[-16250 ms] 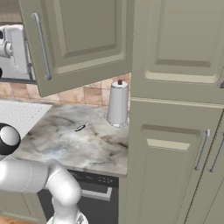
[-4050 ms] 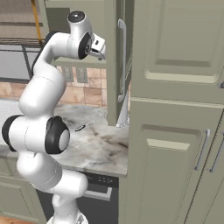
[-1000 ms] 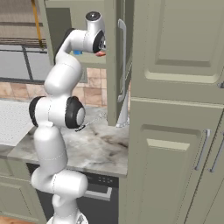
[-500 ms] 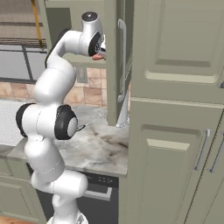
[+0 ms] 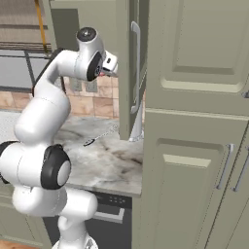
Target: Pick the bar soap and soap dispenser from the cabinet and place them on the counter.
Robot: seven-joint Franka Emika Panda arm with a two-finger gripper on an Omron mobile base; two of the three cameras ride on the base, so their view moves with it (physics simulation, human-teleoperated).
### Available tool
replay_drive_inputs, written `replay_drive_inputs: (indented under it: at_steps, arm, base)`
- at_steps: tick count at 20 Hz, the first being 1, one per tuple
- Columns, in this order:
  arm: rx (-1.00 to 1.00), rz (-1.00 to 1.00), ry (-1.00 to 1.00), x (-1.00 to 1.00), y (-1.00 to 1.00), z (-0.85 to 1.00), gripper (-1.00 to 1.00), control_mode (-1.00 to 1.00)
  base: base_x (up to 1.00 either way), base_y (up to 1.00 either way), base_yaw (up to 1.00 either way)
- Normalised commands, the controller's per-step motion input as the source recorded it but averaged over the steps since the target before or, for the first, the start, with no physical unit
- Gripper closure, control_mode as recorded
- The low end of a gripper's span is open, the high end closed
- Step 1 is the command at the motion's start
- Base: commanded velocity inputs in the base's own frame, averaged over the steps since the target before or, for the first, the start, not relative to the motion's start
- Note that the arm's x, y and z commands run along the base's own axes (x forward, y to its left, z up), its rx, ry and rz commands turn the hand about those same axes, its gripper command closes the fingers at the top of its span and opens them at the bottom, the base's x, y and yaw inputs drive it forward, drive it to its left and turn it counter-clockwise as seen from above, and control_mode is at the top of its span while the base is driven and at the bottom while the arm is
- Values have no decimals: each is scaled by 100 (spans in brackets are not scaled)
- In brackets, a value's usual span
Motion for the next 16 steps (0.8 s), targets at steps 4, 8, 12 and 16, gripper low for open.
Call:
replay_drive_inputs:
  at_steps: [4,8,12,16]
  arm:
    - [0,0,-3,-57,17,-31,100,-100]
    - [0,0,0,-30,16,-36,100,-100]
    - [0,0,0,-17,15,-40,100,-100]
    - [0,0,1,-13,9,-46,100,-100]
  base:
    - [0,0,0]
    - [0,0,0]
    - [0,0,0]
    - [0,0,0]
